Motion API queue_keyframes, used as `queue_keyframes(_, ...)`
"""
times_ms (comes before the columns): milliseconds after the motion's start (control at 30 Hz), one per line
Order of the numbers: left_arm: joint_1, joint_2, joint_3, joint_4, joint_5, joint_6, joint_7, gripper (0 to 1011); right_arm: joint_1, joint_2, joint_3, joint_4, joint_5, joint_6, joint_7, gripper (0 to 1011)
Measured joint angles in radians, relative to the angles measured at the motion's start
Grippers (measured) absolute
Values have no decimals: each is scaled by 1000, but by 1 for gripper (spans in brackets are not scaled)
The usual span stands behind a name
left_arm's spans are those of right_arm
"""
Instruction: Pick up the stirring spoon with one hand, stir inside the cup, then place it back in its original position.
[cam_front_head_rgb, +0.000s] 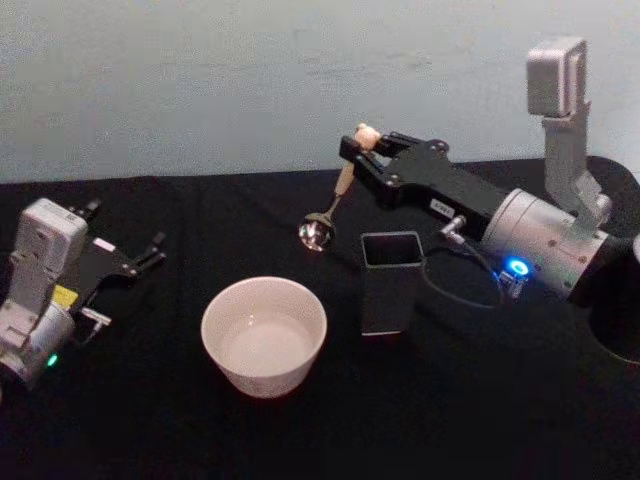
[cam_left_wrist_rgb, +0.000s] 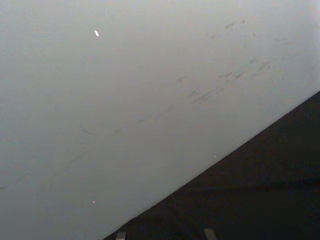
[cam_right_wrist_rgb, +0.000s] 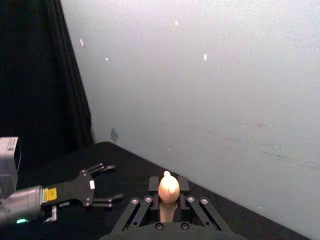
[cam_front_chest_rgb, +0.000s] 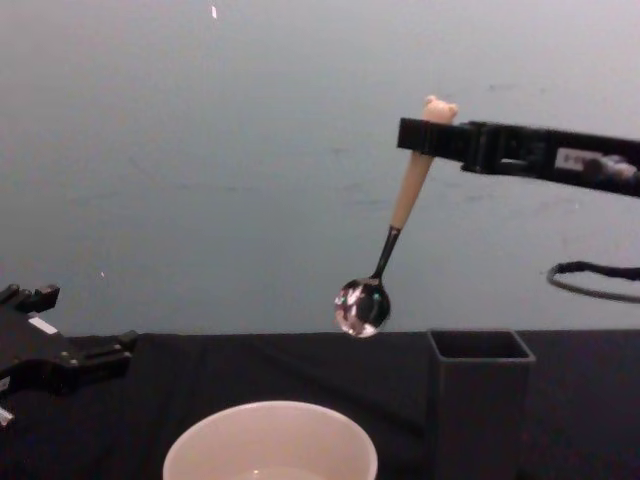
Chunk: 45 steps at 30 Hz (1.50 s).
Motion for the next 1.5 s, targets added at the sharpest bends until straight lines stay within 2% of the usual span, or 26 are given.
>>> queue_keyframes(433, 0, 0, 0, 0, 0, 0, 0, 1001, -28, 48, 42, -38, 55, 1, -14, 214)
queue_keyframes(800, 0, 0, 0, 0, 0, 0, 0, 1001, -58, 104, 81, -59, 90, -25, -8, 214)
queue_keyframes(1167, 0, 0, 0, 0, 0, 0, 0, 1001, -72, 142, 90, -50, 78, -54, 6, 214)
queue_keyframes(1500, 0, 0, 0, 0, 0, 0, 0, 1001, -80, 151, 72, -19, 45, -53, 12, 214)
